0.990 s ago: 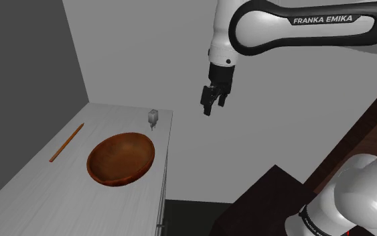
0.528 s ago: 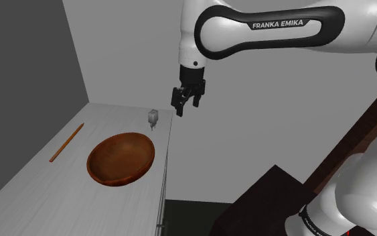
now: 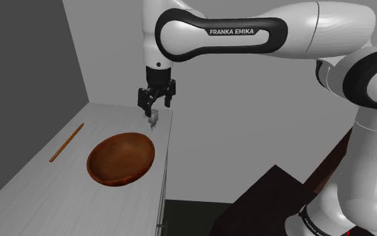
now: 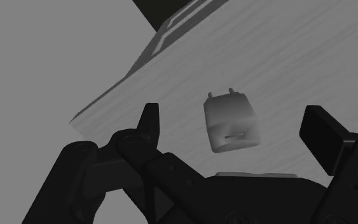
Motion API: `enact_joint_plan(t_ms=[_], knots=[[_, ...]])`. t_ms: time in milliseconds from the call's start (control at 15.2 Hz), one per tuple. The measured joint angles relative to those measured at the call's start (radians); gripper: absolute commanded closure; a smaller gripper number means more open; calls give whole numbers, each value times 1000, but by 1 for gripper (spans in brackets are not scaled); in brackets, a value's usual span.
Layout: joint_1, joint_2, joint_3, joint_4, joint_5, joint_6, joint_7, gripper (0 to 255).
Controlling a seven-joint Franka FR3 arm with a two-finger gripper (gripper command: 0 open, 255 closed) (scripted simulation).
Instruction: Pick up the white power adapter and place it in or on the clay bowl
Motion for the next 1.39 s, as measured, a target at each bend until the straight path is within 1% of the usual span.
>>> enact_joint_plan(t_ms=[66,198,594,990,1056,1386], knots=[[7,20,0,23,-8,-4,3,0],[12,38,-2,31,-16,7,7,0],[9,42,-4,-40,-19,81,12,0],[9,43,-4,-49,-19,91,13,0],[9,43,-4,-49,-19,91,13,255],[8,43,-4,-48,-20,91,13,255]])
